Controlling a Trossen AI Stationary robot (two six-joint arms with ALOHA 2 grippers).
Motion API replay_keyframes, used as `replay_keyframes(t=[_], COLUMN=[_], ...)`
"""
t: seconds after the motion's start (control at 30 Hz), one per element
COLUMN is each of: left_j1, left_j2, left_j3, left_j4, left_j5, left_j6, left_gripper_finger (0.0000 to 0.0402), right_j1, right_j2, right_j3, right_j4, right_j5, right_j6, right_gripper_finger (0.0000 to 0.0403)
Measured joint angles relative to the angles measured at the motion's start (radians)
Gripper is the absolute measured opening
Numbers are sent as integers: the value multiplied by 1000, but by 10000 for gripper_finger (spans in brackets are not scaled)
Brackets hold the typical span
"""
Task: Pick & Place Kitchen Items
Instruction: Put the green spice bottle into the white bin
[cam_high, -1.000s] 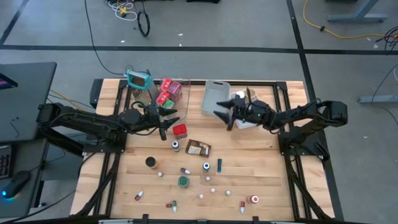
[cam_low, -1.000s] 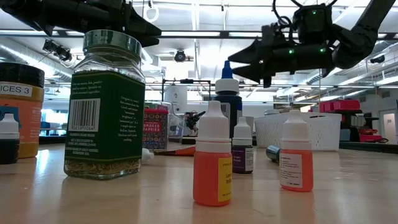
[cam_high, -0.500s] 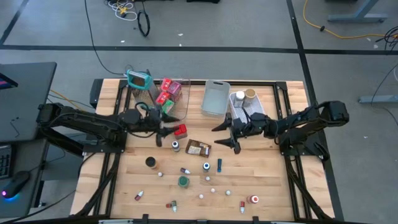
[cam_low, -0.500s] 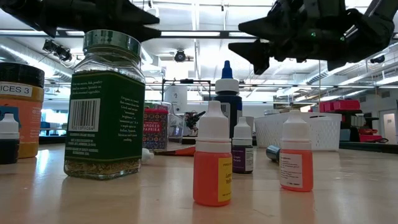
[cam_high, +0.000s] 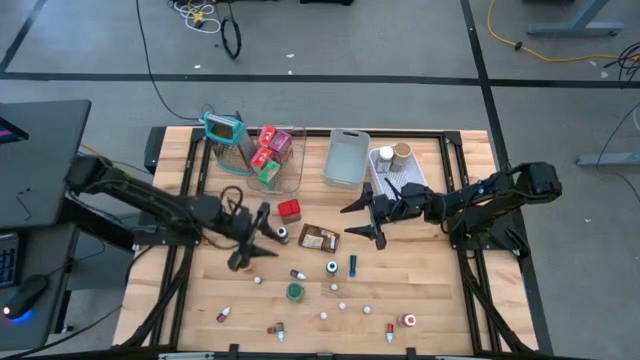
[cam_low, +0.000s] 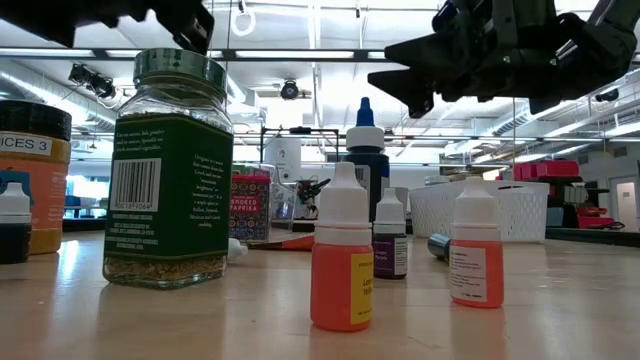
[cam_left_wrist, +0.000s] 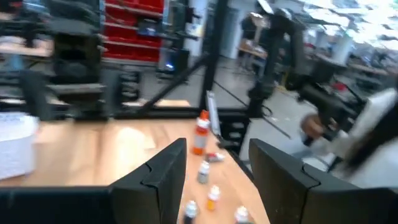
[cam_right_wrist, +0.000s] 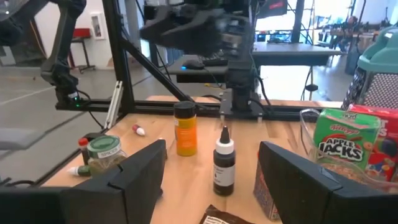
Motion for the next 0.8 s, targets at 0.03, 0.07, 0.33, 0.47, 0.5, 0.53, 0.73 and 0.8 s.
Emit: replay_keyframes(t=[0.03, 0.07, 0.33, 0.47, 0.5, 0.53, 0.73, 0.8], left_j1=[-27, -51, -155, -171, -173, -175, -212, -230], left_j2=[22, 49, 293, 405, 426, 446, 519, 539], left_j3=[0, 1, 117, 200, 219, 239, 299, 300], left_j4=[31, 63, 97, 70, 47, 24, -98, -100], left_j5=[-15, -30, -67, -99, -104, -111, -164, -177], left_j6=[19, 43, 151, 138, 127, 113, 45, 44], left_gripper_finger=[183, 183, 183, 187, 190, 195, 226, 234], right_j1=[0, 0, 0, 0, 0, 0, 0, 0], right_j2=[0, 0, 0, 0, 0, 0, 0, 0], right_j3=[0, 0, 0, 0, 0, 0, 0, 0], right_j4=[0, 0, 5, 3, 3, 2, -8, -10], right_j5=[0, 0, 0, 0, 0, 0, 0, -1], right_j6=[-10, -16, -30, -26, -26, -26, -23, -23], right_gripper_finger=[268, 268, 268, 268, 268, 268, 268, 268])
